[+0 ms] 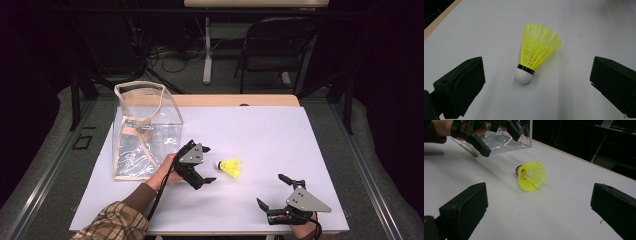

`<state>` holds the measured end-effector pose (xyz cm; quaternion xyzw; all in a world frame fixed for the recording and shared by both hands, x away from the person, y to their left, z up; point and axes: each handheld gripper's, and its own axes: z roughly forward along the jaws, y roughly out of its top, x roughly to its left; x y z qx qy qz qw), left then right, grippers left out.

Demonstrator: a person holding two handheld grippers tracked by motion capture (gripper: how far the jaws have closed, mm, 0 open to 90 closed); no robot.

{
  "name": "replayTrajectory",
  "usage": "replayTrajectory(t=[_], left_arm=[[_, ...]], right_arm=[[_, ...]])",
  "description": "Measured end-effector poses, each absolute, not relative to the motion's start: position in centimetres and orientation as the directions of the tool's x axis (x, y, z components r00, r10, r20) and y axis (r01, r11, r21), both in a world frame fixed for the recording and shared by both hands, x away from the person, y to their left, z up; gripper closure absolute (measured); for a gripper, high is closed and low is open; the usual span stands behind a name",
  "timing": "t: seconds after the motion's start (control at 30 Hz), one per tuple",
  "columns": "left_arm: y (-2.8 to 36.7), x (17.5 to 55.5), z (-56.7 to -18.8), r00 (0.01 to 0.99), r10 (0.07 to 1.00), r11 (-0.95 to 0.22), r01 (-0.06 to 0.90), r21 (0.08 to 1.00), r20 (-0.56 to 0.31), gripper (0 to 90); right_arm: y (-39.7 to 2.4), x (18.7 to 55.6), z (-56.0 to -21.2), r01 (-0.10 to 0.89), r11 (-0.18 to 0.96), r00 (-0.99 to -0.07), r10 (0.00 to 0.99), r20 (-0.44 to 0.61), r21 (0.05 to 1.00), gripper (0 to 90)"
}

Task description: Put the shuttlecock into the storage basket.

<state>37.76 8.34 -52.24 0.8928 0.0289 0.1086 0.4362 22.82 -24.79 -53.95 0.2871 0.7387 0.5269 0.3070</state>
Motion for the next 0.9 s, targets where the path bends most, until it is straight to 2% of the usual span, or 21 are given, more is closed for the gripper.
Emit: replayTrajectory(t=[0.43, 0.77, 0.9], left_arm=[[7.2, 39.0, -51.9, 0.978, 0.103, -0.680, -0.065, 0.730, 0.183, 0.0], [6.1, 39.9, -51.6, 0.980, 0.044, -0.743, -0.098, 0.662, 0.195, 7.7], [5.7, 40.2, -51.4, 0.981, 0.021, -0.763, -0.110, 0.637, 0.195, 14.3]], right_arm=[[-24.8, 22.8, -54.0, 0.101, 0.282, -0.648, 0.746, -0.152, 0.954, 0.7], [-24.8, 22.9, -54.0, 0.101, 0.279, -0.649, 0.746, -0.149, 0.955, 0.7], [-24.8, 22.9, -54.0, 0.102, 0.280, -0.649, 0.746, -0.149, 0.955, 0.7]])
